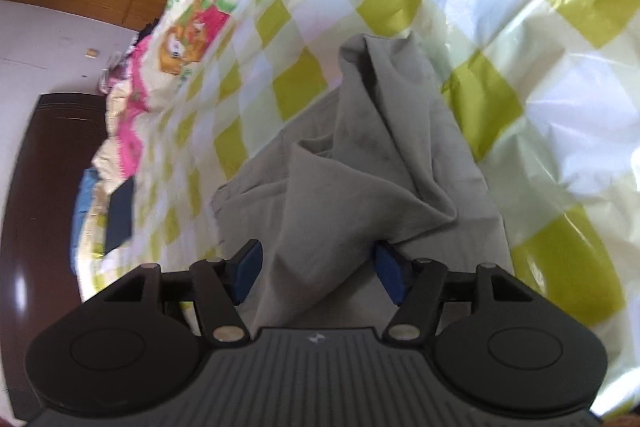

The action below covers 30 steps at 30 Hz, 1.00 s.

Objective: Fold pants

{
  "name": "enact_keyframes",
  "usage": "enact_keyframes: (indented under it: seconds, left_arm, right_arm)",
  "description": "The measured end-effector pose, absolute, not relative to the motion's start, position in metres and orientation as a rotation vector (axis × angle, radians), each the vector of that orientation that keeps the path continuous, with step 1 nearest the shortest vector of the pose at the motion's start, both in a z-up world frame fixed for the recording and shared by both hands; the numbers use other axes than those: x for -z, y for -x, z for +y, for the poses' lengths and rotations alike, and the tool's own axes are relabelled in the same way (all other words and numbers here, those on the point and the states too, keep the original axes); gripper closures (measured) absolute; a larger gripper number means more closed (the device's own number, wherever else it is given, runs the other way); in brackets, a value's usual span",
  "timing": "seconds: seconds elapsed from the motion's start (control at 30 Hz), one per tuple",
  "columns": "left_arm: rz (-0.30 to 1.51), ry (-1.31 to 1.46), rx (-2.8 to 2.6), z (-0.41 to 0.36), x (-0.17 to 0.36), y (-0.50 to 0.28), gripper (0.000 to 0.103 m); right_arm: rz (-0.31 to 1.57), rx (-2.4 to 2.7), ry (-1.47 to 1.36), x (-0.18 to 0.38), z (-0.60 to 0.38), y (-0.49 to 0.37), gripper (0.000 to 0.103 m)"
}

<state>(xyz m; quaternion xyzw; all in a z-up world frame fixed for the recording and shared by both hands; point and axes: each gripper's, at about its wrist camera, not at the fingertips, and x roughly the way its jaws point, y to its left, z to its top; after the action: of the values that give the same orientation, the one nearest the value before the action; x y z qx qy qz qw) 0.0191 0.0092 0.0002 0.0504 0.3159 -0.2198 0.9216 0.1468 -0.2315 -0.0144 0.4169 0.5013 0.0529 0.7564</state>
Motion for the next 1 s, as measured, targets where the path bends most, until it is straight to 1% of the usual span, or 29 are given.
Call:
enact_keyframes:
  seconds: [0.07, 0.13, 0.17, 0.2, 0.27, 0.33, 0.4, 0.53, 0.87, 1.0]
  left_arm:
    - [0.645, -0.103, 0.459, 0.009, -0.001, -0.018, 0.079]
    - [0.643, -0.107, 0.466, 0.009, 0.000, -0.017, 0.079]
    - [0.640, -0.110, 0.468, 0.009, 0.000, -0.016, 0.079]
    - [0.639, -0.110, 0.471, 0.009, 0.000, -0.016, 0.080]
    - [0.642, -0.104, 0.479, 0.009, 0.000, -0.017, 0.081]
    - [0.645, -0.101, 0.488, 0.009, 0.000, -0.017, 0.082]
    - [0.640, -0.111, 0.488, 0.007, 0.000, -0.017, 0.082]
    - [0.648, -0.069, 0.482, 0.013, -0.006, -0.024, 0.084]
    - [0.577, 0.130, 0.429, 0.069, -0.041, -0.037, 0.085]
    - [0.589, 0.182, 0.391, 0.087, -0.035, -0.037, 0.085]
  right_arm:
    - [1.085, -0.089, -0.900, 0.017, -0.231, -0.148, 0.044]
    - [1.062, -0.072, -0.918, 0.016, -0.239, -0.143, 0.069]
    - [1.048, -0.066, -0.919, 0.013, -0.243, -0.140, 0.075]
    - [1.032, -0.054, -0.912, 0.009, -0.248, -0.138, 0.080]
    - [0.982, -0.045, -0.890, -0.002, -0.255, -0.136, 0.083]
    - [0.938, -0.053, -0.845, -0.013, -0.257, -0.141, 0.091]
    - [0.927, -0.085, -0.800, -0.022, -0.250, -0.149, 0.094]
    - [0.919, -0.189, -0.692, -0.040, -0.219, -0.164, 0.096]
    - [0.860, -0.360, -0.578, -0.092, -0.161, -0.195, 0.096]
    - [0.889, -0.412, -0.461, -0.089, -0.120, -0.208, 0.096]
